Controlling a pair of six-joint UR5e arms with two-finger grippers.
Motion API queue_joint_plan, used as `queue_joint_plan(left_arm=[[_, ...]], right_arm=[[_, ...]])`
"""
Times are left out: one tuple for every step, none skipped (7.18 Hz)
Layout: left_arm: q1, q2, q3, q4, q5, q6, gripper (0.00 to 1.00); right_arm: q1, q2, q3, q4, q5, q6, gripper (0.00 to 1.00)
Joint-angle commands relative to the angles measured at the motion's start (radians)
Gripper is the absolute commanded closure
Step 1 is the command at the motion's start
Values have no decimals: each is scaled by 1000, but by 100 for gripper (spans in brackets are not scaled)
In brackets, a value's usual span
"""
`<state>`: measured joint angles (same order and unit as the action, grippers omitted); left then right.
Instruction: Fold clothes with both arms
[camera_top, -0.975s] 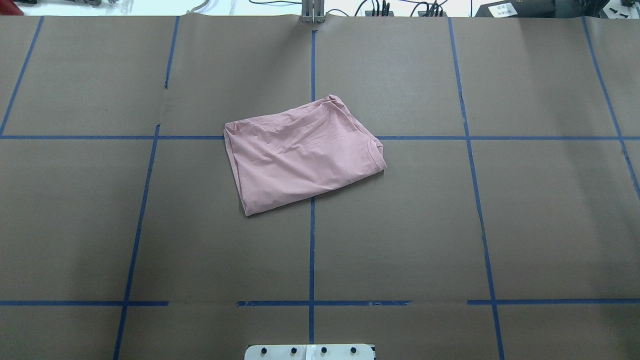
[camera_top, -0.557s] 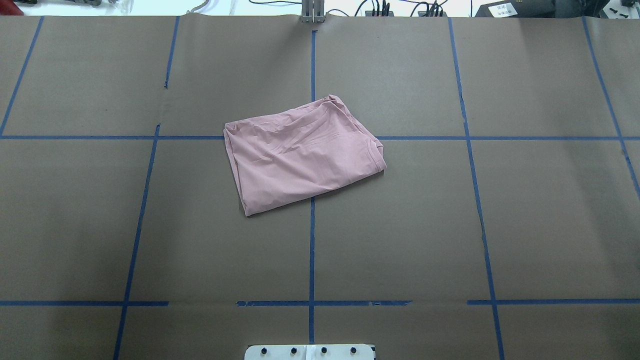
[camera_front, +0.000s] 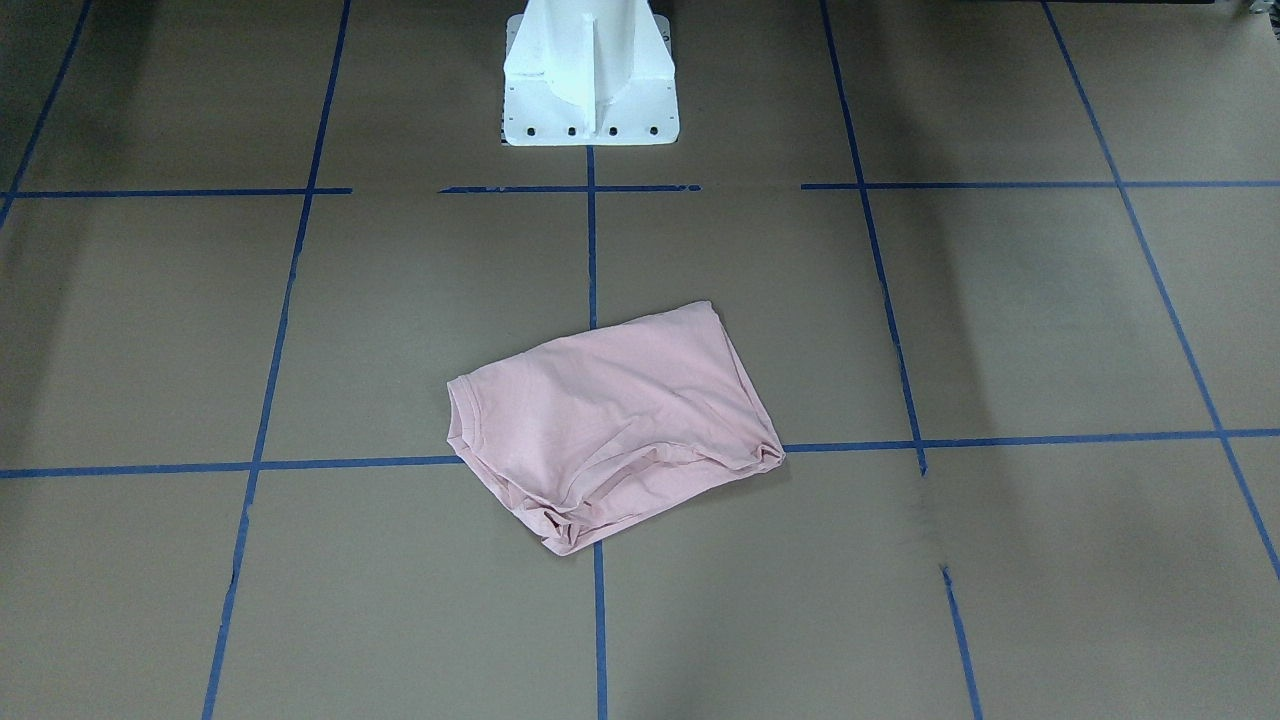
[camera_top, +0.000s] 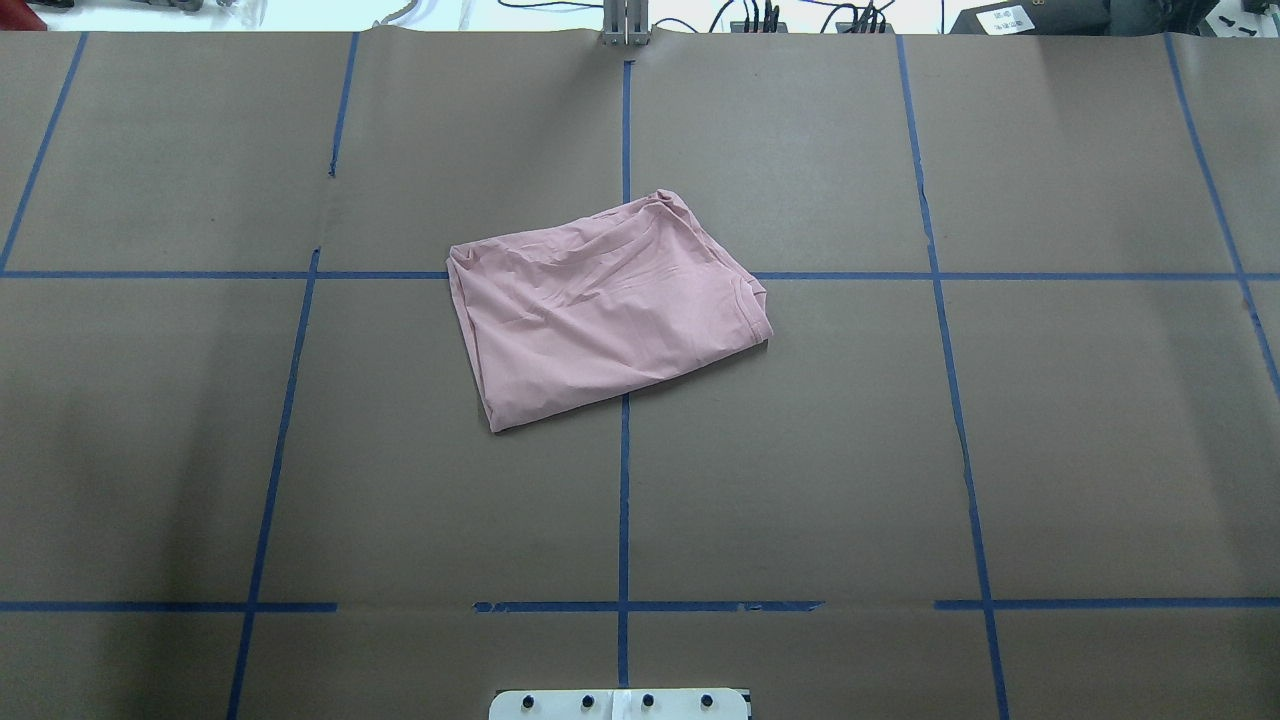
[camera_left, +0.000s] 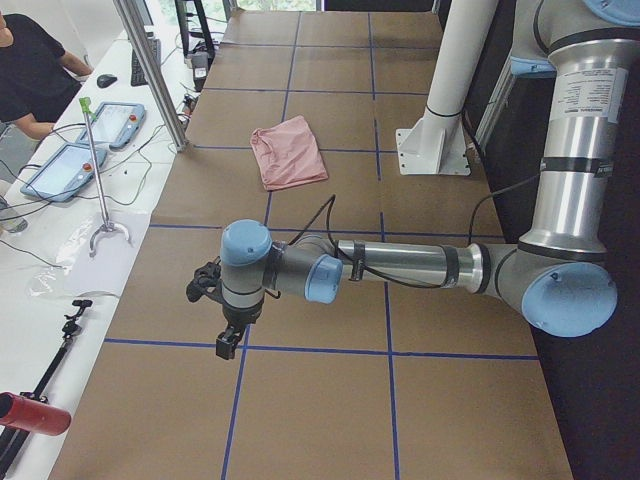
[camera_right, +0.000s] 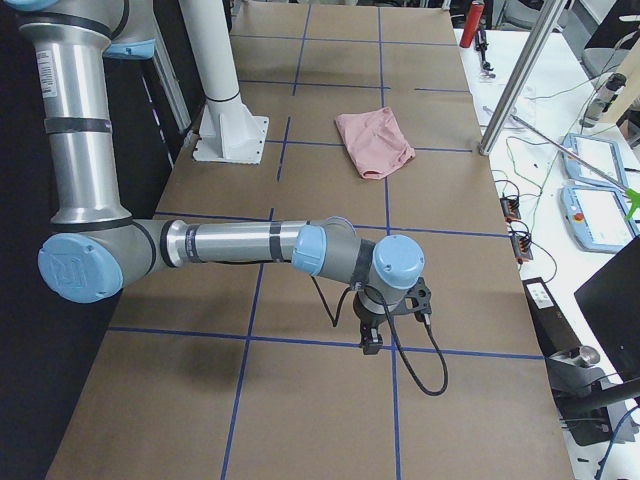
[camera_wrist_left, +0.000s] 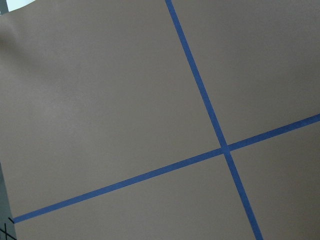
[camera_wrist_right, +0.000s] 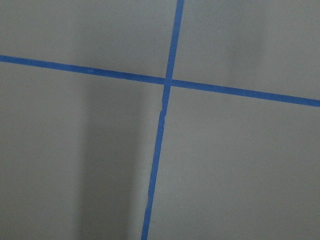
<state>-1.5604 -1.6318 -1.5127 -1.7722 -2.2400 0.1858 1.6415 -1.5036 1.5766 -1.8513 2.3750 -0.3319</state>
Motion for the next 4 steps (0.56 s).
queue_joint_plan(left_arm=[[34,-2,-84,153,-9,-9,0],[34,0,-81,163,-9,-9,0],[34,3,-77,163,-9,-9,0],[34,3,-77,163,-9,-9,0]], right_arm=[[0,-9,-41,84,-3,31,0],[0,-9,-65,165,-5,124,0],[0,-15,-85,260,-5,204,0],[0,-15,-102,315,-5,244,0]])
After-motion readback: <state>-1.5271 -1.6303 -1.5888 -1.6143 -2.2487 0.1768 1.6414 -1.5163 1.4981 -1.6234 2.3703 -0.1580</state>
